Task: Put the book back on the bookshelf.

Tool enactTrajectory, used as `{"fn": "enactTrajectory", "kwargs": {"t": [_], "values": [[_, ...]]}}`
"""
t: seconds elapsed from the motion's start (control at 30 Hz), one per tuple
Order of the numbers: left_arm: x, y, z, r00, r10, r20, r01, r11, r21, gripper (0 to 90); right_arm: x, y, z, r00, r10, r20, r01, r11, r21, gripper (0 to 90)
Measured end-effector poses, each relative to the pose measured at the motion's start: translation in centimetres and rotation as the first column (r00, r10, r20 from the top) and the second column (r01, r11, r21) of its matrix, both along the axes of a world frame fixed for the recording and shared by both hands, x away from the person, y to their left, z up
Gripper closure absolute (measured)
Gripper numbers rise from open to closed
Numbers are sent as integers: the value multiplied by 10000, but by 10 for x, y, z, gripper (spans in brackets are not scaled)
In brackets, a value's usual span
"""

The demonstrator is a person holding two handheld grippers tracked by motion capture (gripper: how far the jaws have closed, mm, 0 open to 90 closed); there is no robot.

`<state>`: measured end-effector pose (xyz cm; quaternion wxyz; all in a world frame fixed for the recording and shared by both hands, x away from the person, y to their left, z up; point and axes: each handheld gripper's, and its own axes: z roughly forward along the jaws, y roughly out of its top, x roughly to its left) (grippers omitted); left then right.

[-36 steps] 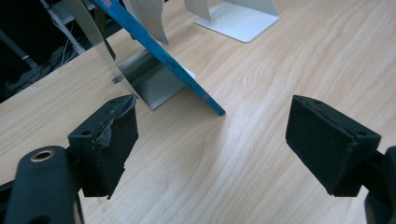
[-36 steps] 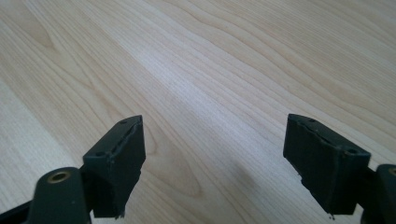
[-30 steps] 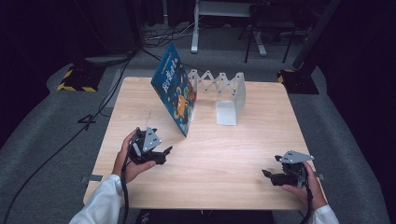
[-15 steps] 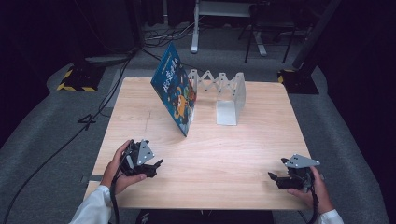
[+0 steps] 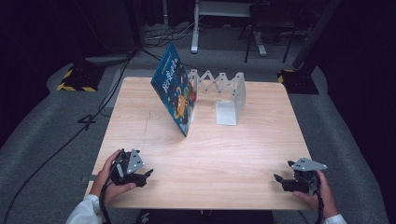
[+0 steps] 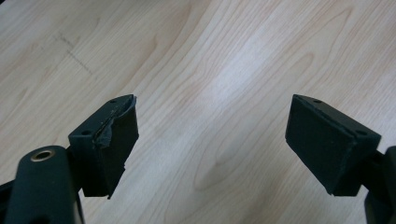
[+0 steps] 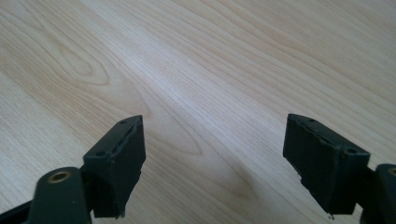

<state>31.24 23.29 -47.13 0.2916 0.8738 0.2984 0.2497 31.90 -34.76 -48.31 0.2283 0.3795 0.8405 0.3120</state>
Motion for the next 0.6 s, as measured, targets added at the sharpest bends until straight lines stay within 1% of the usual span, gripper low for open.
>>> {"fn": "enactTrajectory", "kwargs": {"t": [0.03, 0.1, 0.13, 0.17, 0.2, 0.23, 0.27, 0.33, 0.4, 0.43, 0.53, 0.6], "values": [[-2, 4, -2, 9999, 76, -75, -76, 10000, 9, 175, -1, -7, -2, 9998, -191, -48, 192, 9997, 153, 216], [-3, 7, -4, 9997, 225, -122, -225, 9997, 13, 175, -2, -11, -3, 9995, -316, -99, 318, 9992, 228, 215], [-4, 10, -6, 9994, 325, -140, -327, 9994, -135, 175, -2, -13, -4, 9993, -364, -109, 367, 9989, 275, 215], [-4, 13, -8, 9992, 355, -173, -359, 9992, -185, 175, -3, -16, -5, 9987, -471, -195, 478, 9982, 353, 215], [-5, 15, -10, 9988, 387, -310, -395, 9989, -261, 175, -3, -18, -7, 9983, -516, -267, 526, 9978, 414, 212], [-5, 18, -11, 9986, 391, -362, -401, 9988, -285, 174, -4, -21, -9, 9974, -615, -364, 633, 9967, 504, 209], [-6, 21, -14, 9979, 497, -419, -516, 9976, -453, 174, -4, -22, -10, 9969, -679, -387, 699, 9962, 524, 208], [-6, 26, -17, 9967, 581, -574, -616, 9962, -610, 174, -5, -27, -12, 9956, -830, -441, 856, 9945, 604, 202], [-7, 31, -20, 9939, 880, -665, -929, 9929, -748, 174, -5, -30, -14, 9941, -962, -498, 1000, 9916, 822, 195], [-7, 31, -20, 9939, 880, -665, -929, 9929, -748, 175, -5, -30, -14, 9941, -962, -498, 1000, 9916, 822, 195], [-8, 39, -24, 9902, 1007, -966, -1105, 9885, -1029, 173, -5, -35, -14, 9925, -1123, -486, 1166, 9884, 978, 195], [-8, 43, -27, 9875, 1096, -1131, -1219, 9866, -1083, 173, -4, -38, -16, 9916, -1178, -528, 1225, 9877, 969, 195]]}}
